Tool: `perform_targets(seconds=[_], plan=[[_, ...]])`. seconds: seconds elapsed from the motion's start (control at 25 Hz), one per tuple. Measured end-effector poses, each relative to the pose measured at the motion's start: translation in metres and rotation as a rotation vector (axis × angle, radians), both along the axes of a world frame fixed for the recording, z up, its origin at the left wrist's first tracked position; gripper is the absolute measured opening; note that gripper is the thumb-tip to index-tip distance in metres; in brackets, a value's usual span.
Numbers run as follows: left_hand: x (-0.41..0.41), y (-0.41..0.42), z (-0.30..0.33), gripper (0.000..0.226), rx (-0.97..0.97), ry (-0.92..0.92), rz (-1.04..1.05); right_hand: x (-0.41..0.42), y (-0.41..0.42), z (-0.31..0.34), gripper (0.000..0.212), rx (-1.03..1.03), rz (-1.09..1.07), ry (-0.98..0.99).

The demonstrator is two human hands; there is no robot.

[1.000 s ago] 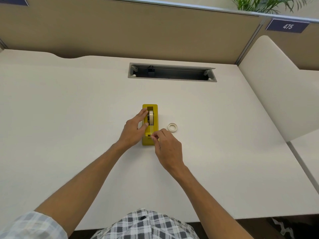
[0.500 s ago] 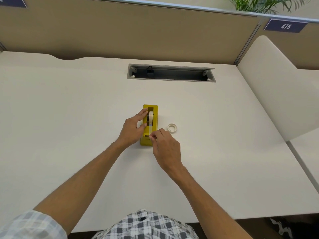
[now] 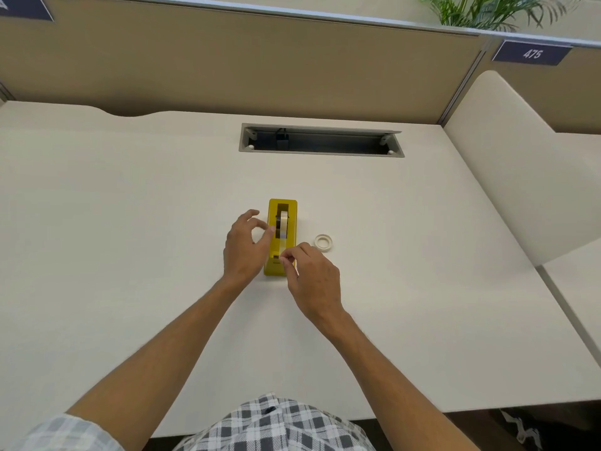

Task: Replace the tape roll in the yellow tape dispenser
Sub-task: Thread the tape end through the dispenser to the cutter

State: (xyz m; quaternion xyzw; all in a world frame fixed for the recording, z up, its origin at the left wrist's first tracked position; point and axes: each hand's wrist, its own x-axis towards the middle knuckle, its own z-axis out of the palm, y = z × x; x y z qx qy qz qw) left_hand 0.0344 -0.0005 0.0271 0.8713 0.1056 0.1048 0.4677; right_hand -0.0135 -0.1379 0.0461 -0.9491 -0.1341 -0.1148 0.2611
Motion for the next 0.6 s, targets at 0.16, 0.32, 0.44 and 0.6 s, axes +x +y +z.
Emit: perform_targets(seconds=[0.16, 0.32, 0.44, 0.6], plan=[[-0.003, -0.003, 0.009, 0.019, -0.16, 0.181, -0.046, -0.002, 0.001, 0.0, 0.015, 0.009, 0.005, 0.001], [-0.005, -0.006, 0.01, 0.041, -0.321, 0.232, -0.066, -0.003, 0.002, 0.0, 0.016, 0.0, 0.006, 0.005], [-0.004, -0.009, 0.007, 0.071, -0.316, 0.225, -0.049, -0.002, 0.001, 0.001, 0.017, -0.007, 0.004, 0.005], [-0.002, -0.01, 0.004, 0.05, -0.305, 0.227, -0.029, -0.001, -0.001, 0.002, 0.017, -0.013, -0.009, 0.01]])
